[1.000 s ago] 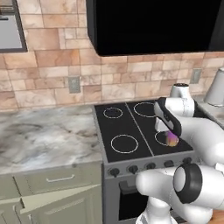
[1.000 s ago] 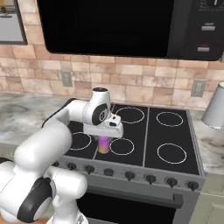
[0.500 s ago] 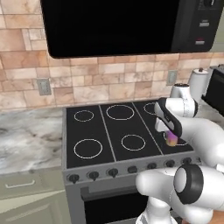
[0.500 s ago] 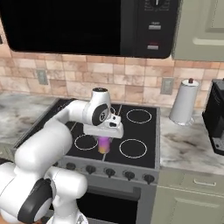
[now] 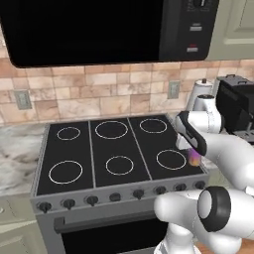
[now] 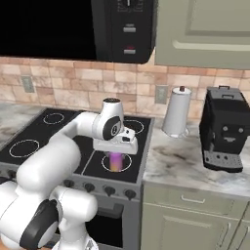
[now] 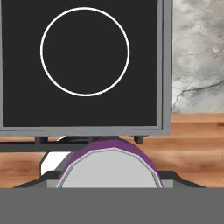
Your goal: Four empty soda cans are scattered around the kitchen. Gather all the cans and cluster them next to the stove for recycling.
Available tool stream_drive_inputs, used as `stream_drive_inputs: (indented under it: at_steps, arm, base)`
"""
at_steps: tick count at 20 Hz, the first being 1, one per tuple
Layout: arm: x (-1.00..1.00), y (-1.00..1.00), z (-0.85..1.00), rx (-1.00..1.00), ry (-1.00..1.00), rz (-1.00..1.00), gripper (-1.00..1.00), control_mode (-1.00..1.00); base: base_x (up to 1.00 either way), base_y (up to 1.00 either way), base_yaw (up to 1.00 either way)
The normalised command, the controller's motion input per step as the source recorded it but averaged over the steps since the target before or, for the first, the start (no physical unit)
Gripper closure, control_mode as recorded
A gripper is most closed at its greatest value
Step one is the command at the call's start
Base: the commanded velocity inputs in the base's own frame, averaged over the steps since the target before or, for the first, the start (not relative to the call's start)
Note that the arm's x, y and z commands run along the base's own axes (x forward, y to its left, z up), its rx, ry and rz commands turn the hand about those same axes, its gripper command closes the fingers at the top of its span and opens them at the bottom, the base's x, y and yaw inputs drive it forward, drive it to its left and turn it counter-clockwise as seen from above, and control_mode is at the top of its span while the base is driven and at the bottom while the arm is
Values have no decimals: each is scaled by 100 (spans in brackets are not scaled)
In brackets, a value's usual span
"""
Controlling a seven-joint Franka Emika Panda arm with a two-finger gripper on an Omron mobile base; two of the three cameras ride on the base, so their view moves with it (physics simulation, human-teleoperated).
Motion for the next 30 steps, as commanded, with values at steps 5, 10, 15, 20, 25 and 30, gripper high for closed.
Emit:
stream_drive_inputs:
  at_steps: [5, 10, 15, 20, 25, 30]
  arm:
    - [0, 0, 0, 0, 0, 0, 100, 100]
    - [0, 0, 0, 0, 0, 0, 100, 100]
    - [0, 0, 0, 0, 0, 0, 100, 100]
    - [0, 0, 0, 0, 0, 0, 100, 100]
    - [0, 0, 0, 0, 0, 0, 100, 100]
    - [0, 0, 0, 0, 0, 0, 100, 100]
  base:
    - [17, -49, 2]
    - [32, -45, 4]
    - [48, -26, 9]
    - [29, -51, 8]
    - [0, -56, 1]
    - [1, -33, 0]
